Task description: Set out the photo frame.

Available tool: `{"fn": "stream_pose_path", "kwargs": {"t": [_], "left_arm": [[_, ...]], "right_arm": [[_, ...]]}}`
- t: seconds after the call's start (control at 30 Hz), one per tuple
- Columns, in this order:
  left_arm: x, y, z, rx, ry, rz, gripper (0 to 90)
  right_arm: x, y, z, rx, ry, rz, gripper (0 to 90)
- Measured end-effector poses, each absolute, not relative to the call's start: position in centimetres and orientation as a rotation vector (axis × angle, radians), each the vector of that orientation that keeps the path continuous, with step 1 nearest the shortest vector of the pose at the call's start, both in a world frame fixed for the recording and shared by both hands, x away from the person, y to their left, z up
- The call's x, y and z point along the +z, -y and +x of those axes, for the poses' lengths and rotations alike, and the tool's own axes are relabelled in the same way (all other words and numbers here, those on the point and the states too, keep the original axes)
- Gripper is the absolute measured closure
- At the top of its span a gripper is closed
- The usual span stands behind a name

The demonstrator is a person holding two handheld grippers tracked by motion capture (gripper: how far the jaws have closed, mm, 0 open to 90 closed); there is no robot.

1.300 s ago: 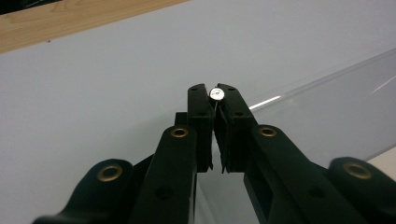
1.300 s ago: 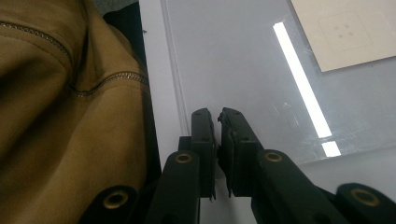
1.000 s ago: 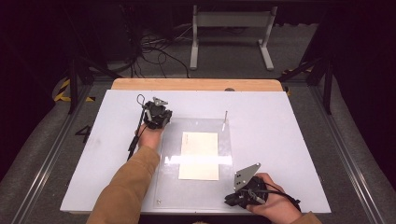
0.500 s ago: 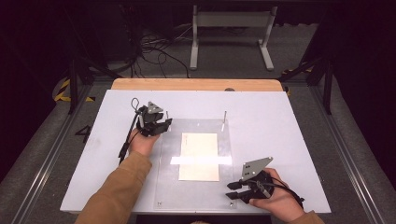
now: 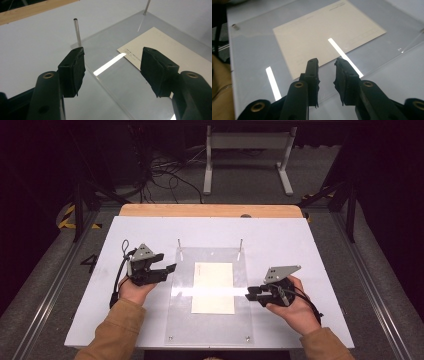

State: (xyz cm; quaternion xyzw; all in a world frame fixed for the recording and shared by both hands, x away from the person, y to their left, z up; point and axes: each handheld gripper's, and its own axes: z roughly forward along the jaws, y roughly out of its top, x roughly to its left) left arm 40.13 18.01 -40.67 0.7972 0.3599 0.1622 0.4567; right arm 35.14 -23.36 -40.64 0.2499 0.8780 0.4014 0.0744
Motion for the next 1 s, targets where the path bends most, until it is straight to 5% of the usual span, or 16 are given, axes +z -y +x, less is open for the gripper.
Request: {"fn": "stream_pose_path", "kwargs": {"t": [0.33,0.67,1.0], "left_arm": [[-41.1,-19.2,39.7,0.402,-0.875,1.984,32.0],[-42.1,-20.0,39.1,0.401,-0.904,2.047,29.9],[-42.7,-21.1,37.6,0.363,-0.928,2.024,29.1]], "right_arm": [[-39.0,22.4,40.5,1.152,-2.560,0.773,74.8],[-39.2,22.5,45.8,1.268,-2.392,0.823,62.1],[-41.3,22.4,49.2,1.234,-2.297,0.981,61.8]]}}
